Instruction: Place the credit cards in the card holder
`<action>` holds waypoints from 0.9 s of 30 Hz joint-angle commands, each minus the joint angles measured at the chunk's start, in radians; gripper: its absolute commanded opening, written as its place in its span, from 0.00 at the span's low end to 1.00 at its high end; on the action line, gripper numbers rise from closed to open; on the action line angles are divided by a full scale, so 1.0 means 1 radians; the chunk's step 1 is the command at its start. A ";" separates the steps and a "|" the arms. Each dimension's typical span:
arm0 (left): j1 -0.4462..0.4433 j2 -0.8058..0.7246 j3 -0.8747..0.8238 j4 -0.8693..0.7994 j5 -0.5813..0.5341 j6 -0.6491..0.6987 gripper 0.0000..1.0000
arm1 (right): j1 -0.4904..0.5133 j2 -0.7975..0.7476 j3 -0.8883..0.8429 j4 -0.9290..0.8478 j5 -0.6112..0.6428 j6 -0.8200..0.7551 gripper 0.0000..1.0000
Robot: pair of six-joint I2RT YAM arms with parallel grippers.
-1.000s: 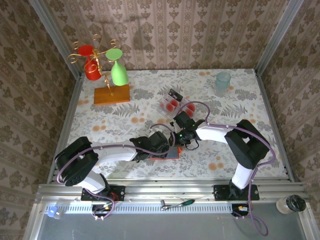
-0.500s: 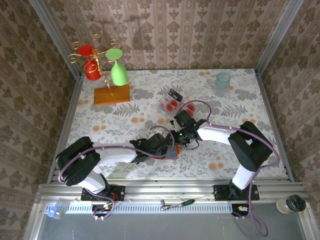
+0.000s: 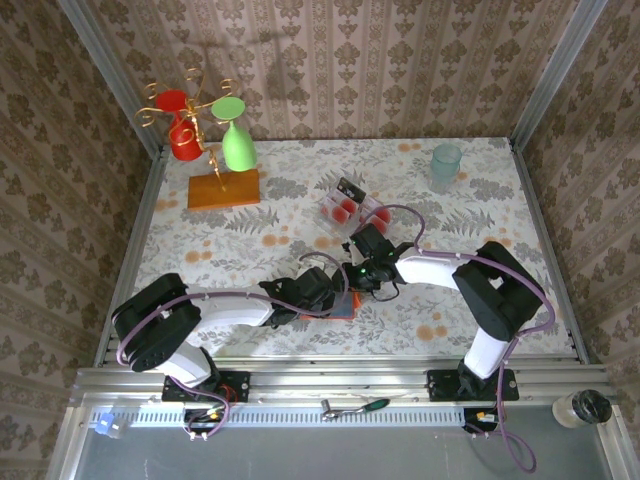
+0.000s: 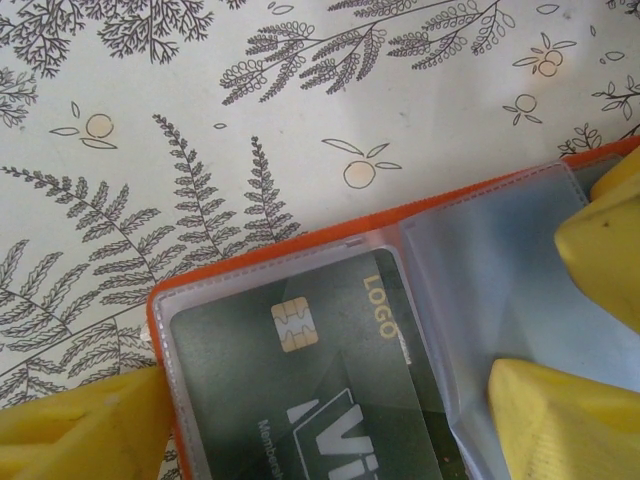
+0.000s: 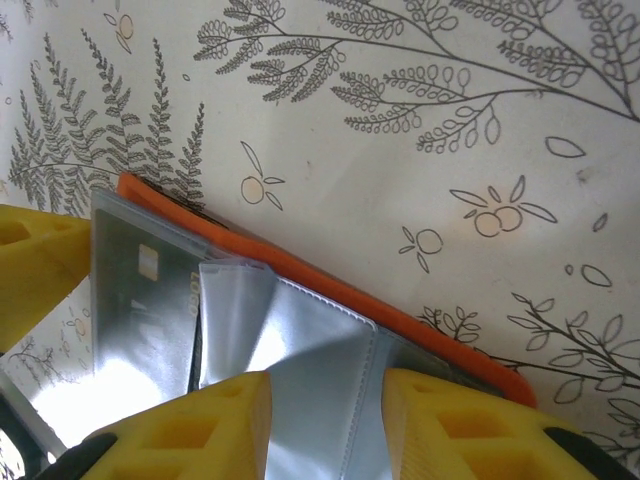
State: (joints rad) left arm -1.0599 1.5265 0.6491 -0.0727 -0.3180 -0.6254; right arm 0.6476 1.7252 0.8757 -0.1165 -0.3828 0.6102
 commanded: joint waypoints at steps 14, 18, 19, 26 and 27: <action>-0.006 -0.056 -0.011 -0.065 -0.037 0.002 0.87 | 0.007 -0.032 0.032 0.001 -0.130 0.024 0.28; 0.002 -0.164 -0.014 -0.115 -0.072 0.012 0.91 | 0.023 -0.057 0.031 0.008 -0.135 0.050 0.33; 0.007 -0.201 -0.019 -0.128 -0.080 0.012 0.92 | 0.032 -0.063 0.033 0.009 -0.133 0.058 0.35; 0.084 -0.471 -0.105 -0.203 -0.096 -0.002 0.94 | 0.103 -0.038 0.082 0.006 -0.102 0.088 0.43; 0.097 -0.509 -0.120 -0.216 -0.095 -0.001 0.94 | 0.112 -0.026 0.095 0.006 -0.098 0.092 0.43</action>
State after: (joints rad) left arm -1.0027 1.0924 0.5545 -0.2565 -0.3553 -0.6128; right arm 0.7216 1.6821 0.9436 -0.0750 -0.4740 0.6907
